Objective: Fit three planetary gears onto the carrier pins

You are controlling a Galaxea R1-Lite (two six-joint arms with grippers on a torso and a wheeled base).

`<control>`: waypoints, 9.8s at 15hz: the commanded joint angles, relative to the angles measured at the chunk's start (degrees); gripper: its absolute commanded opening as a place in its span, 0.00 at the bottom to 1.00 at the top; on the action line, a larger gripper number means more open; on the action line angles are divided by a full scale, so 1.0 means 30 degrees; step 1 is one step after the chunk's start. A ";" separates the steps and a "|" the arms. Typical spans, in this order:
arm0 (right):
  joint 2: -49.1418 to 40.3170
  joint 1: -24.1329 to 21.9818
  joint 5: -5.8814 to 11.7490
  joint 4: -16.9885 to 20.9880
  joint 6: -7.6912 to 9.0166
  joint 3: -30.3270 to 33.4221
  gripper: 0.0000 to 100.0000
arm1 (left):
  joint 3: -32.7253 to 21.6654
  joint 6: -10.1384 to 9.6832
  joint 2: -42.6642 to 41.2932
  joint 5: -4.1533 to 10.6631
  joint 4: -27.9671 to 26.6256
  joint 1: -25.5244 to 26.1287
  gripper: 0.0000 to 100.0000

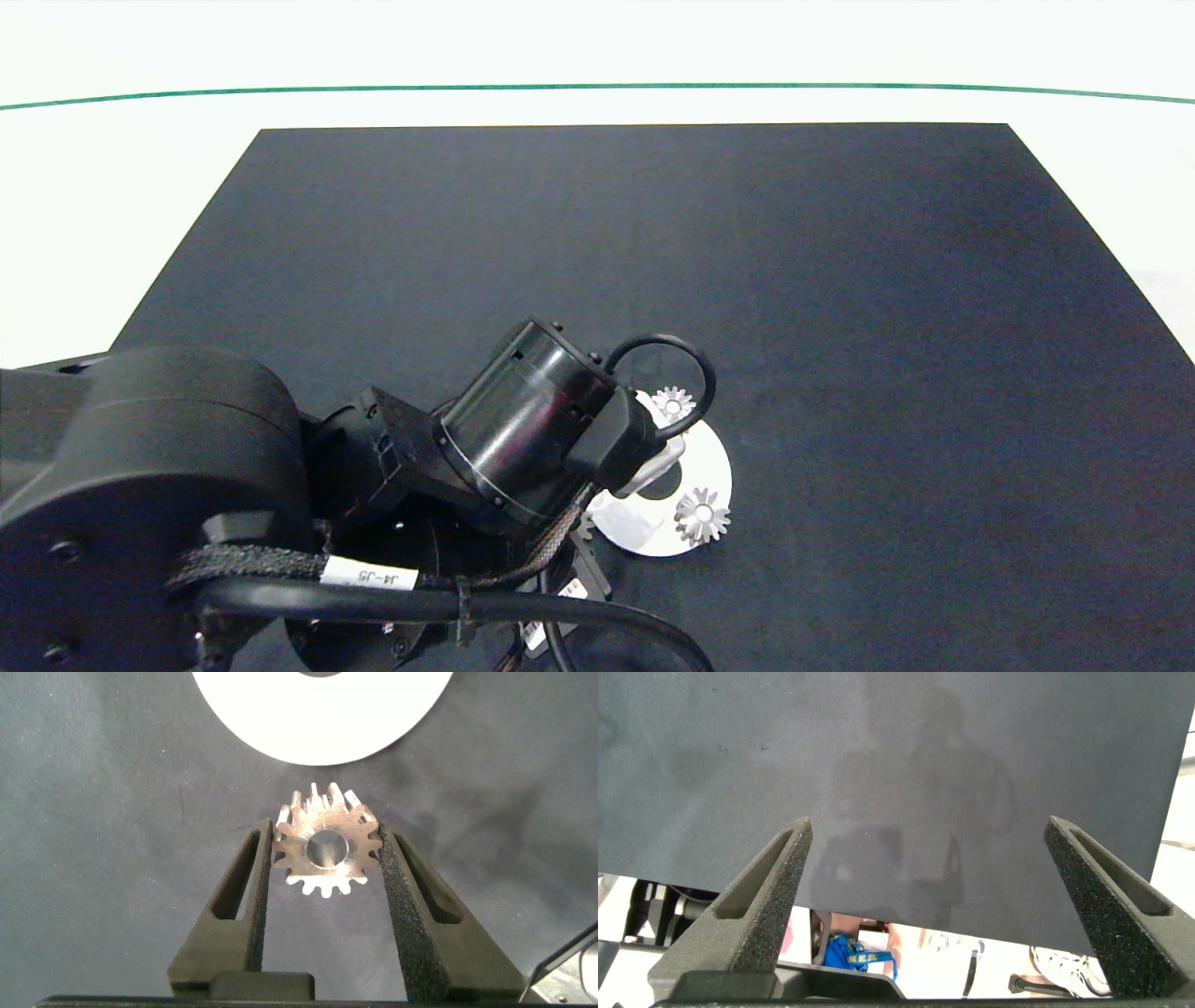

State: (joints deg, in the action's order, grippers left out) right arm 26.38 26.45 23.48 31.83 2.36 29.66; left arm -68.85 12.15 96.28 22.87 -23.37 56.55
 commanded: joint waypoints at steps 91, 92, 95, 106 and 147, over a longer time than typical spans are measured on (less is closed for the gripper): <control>-0.0532 0.0000 -0.0238 0.0054 -0.0114 -0.0336 1.00 | -0.3387 0.0988 0.2594 0.0082 -0.0208 -0.0950 0.00; -0.0561 0.0000 -0.0238 0.0054 -0.0114 -0.0306 1.00 | -0.3387 0.0988 0.2623 0.0082 -0.0208 -0.0980 0.00; -0.0532 0.0000 -0.0238 0.0054 -0.0144 -0.0306 1.00 | -0.3270 0.0988 0.2594 0.0082 -0.0179 -0.0950 0.00; -0.0532 0.0000 -0.0238 0.0054 -0.0144 -0.0277 1.00 | -0.3563 0.1046 0.2711 0.0082 -0.0091 -0.0892 0.00; -0.0561 0.0000 -0.0385 0.0054 -0.0202 -0.0306 1.00 | -0.3709 0.1251 0.2887 0.0053 -0.0208 -0.1448 0.00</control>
State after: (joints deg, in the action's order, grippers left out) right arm 24.70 26.43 22.21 31.81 1.71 28.75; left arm -80.02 15.82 104.83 22.91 -23.84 52.20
